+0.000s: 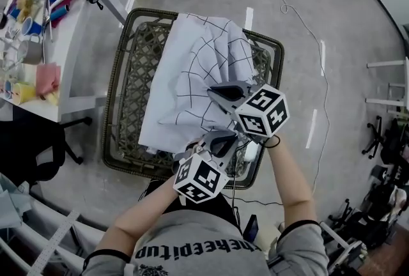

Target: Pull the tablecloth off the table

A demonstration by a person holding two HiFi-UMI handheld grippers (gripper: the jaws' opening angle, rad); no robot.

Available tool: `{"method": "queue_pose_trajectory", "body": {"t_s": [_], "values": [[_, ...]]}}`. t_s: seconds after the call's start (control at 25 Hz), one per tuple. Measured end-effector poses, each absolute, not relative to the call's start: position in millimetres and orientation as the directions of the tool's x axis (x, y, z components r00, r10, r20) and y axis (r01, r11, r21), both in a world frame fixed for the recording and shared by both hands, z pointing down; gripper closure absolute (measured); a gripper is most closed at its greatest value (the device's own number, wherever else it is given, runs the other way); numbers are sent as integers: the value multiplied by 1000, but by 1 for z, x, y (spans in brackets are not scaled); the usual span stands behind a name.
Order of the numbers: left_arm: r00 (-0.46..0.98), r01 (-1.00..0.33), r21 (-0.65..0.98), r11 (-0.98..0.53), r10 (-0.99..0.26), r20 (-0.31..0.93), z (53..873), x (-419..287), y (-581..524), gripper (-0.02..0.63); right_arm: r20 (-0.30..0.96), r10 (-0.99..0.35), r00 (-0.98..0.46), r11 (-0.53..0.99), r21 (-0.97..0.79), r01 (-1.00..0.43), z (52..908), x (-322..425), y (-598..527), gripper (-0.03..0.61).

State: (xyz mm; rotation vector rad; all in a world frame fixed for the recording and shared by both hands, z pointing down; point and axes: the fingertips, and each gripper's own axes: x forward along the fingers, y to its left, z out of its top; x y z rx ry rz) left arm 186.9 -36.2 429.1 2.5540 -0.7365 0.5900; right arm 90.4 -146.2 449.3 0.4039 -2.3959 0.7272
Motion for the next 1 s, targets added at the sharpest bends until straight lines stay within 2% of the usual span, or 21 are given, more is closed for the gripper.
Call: {"method": "queue_pose_trajectory", "body": {"t_s": [0.32,0.36,0.52,0.72,1.0], "values": [[777,-610,323,-723,-467,421,412,152,-43,586,563,-358,-745,662,-409,-628,440,154,-176,558],[776,-610,316,-726,-469,422,410,148,-44,566,560,-393,-730,641,-402,-653,440,161,-178,560],[765,-608,260,-750,-467,443,406,133,-38,561,574,-503,-646,554,-360,-751,448,196,-184,561],[704,-684,249,-686,-531,471,413,105,-43,563,603,-565,-563,455,-342,-822,471,229,-187,561],[593,-790,210,-576,-632,499,424,57,-75,569,689,-582,-431,331,-284,-900,533,255,-191,560]]}}
